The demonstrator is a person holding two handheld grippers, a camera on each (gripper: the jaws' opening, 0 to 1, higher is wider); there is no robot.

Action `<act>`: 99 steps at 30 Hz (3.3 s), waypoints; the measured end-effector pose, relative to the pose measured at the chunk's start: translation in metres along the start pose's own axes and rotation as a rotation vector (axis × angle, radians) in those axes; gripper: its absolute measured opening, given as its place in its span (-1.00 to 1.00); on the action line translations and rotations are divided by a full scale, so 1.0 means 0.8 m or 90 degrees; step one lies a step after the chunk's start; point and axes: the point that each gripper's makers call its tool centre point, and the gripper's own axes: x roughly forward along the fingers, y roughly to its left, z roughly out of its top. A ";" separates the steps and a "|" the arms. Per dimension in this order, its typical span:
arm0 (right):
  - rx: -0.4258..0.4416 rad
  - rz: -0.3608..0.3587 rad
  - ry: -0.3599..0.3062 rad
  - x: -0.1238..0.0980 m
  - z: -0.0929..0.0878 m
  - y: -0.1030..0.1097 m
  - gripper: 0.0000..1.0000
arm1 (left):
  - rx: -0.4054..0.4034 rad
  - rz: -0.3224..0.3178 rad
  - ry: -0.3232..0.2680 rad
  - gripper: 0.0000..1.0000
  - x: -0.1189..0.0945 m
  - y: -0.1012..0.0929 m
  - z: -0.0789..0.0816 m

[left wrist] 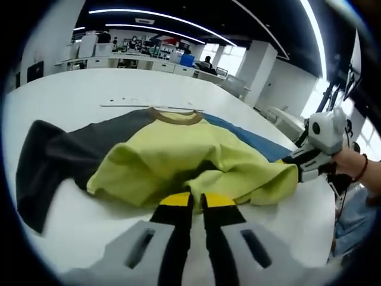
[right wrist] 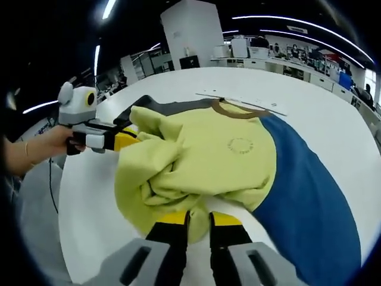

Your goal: Fold the garment on the visible template until the final outline fits inside the template.

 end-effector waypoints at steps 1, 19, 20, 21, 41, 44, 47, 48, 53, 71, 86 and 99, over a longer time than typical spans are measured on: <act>0.000 -0.002 -0.001 0.000 0.001 0.001 -0.83 | -0.001 0.000 0.004 -0.97 0.000 0.000 -0.001; 0.024 -0.026 0.000 -0.026 -0.001 0.002 -1.00 | 0.000 -0.027 -0.012 -1.00 -0.073 -0.017 0.012; 0.021 -0.032 -0.003 -0.031 0.000 0.000 -1.00 | 0.001 -0.025 -0.015 -1.00 -0.081 -0.017 0.013; 0.020 -0.035 -0.005 -0.034 0.000 0.000 -1.00 | 0.001 -0.024 -0.018 -1.00 -0.086 -0.017 0.014; 0.037 -0.125 -0.028 -0.110 -0.036 0.013 -1.00 | 0.023 0.006 -0.019 -1.00 -0.179 -0.034 -0.006; 0.051 -0.136 -0.033 -0.119 -0.044 0.021 -1.00 | 0.022 0.006 -0.011 -1.00 -0.186 -0.038 -0.014; 0.058 -0.147 -0.039 -0.126 -0.050 0.027 -1.00 | 0.019 0.005 -0.006 -1.00 -0.193 -0.039 -0.021; 0.061 -0.151 -0.040 -0.128 -0.054 0.031 -1.00 | 0.017 0.005 -0.006 -1.00 -0.196 -0.040 -0.023; 0.097 -0.155 -0.045 -0.132 -0.069 0.045 -1.00 | 0.010 0.007 -0.003 -1.00 -0.206 -0.043 -0.035; 0.056 -0.178 0.013 -0.123 -0.120 0.087 -1.00 | -0.039 0.058 0.056 -1.00 -0.233 -0.019 -0.106; 0.010 -0.189 0.000 -0.150 -0.106 0.055 -0.93 | -0.045 0.086 0.060 -1.00 -0.239 -0.005 -0.113; -0.082 -0.043 0.064 -0.111 -0.121 0.064 -0.86 | -0.053 0.093 0.060 -1.00 -0.240 -0.001 -0.114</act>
